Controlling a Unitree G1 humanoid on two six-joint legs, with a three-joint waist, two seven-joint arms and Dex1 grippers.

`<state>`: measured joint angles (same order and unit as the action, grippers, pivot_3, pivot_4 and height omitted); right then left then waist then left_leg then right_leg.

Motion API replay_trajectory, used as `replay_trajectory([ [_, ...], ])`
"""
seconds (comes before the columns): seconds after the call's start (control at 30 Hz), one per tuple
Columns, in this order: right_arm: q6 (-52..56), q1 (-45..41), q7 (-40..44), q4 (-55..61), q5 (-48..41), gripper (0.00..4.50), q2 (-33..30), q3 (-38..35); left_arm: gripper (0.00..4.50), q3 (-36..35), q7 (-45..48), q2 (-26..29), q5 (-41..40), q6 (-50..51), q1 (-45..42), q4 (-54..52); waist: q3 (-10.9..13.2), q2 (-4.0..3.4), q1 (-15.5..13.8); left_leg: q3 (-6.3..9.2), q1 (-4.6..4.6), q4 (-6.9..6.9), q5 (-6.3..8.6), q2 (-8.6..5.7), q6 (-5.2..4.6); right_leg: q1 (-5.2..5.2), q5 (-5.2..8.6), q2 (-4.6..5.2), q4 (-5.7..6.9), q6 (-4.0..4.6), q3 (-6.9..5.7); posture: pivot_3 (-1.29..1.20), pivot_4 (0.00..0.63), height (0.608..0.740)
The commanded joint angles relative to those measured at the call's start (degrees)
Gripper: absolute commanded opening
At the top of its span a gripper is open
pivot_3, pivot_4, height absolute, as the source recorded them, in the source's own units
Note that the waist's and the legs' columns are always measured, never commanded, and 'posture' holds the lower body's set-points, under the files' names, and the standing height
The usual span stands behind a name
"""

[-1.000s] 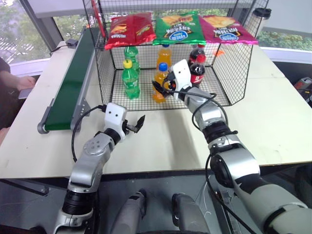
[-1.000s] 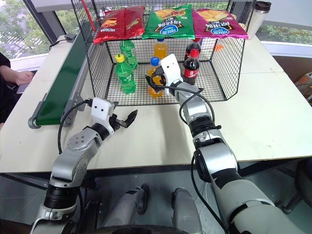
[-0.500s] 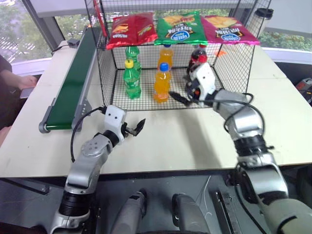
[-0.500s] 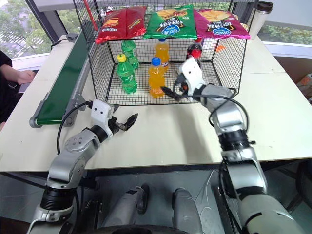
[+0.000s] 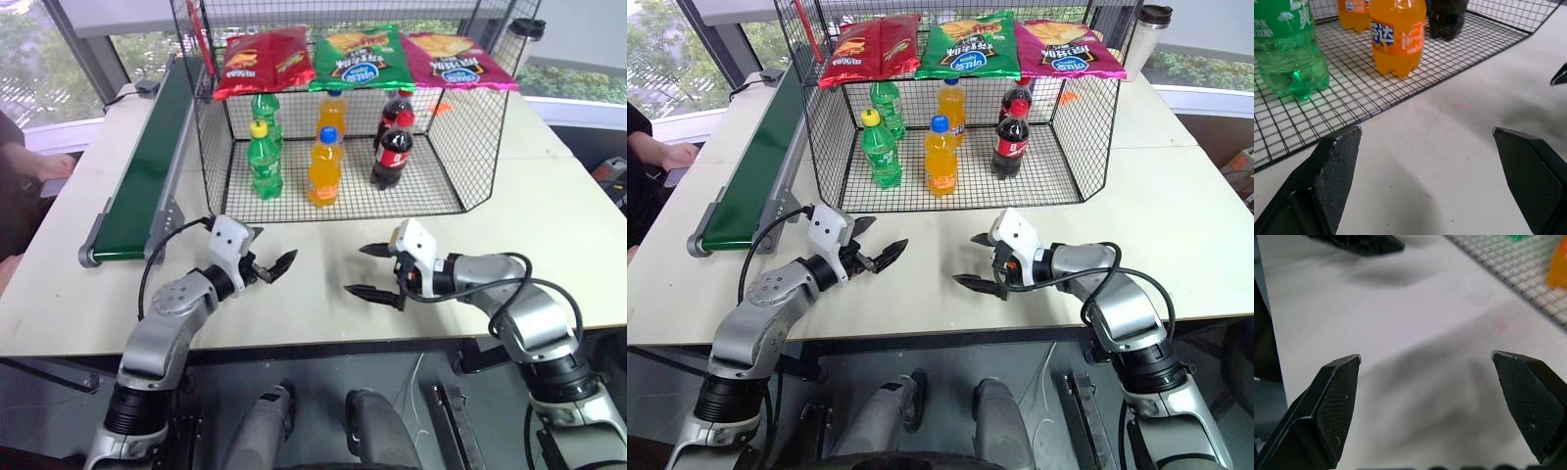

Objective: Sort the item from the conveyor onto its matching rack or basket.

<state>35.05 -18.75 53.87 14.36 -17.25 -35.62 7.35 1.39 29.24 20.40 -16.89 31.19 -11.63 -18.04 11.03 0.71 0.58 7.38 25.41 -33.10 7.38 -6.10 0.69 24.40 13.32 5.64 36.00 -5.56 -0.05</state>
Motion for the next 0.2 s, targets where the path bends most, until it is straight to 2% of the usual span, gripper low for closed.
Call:
replay_trajectory([
  [0.03, -0.41, -0.09, -1.91, 0.20, -1.73, 4.44, 0.76, -3.17, 4.50, 0.52, 1.42, 0.72, -0.91, 0.11, 0.32, -0.79, 0.00, 0.00, 0.00, 0.00, 0.02, 0.00, 0.00, -0.01, 0.00, 0.00, -0.01, 0.00, -0.03, 0.01, 0.00, 0.00, 0.150, 0.738],
  [0.2, -0.56, -0.67, -3.96, -1.82, -2.17, 4.44, 1.94, -4.07, 4.50, 0.45, 2.72, 1.35, -0.89, 0.16, 0.96, -0.85, 0.00, 0.00, 0.00, 0.00, 0.01, 0.00, 0.00, -0.01, 0.00, 0.00, -0.01, -0.01, -0.03, 0.00, 0.00, 0.00, 0.150, 0.738],
])
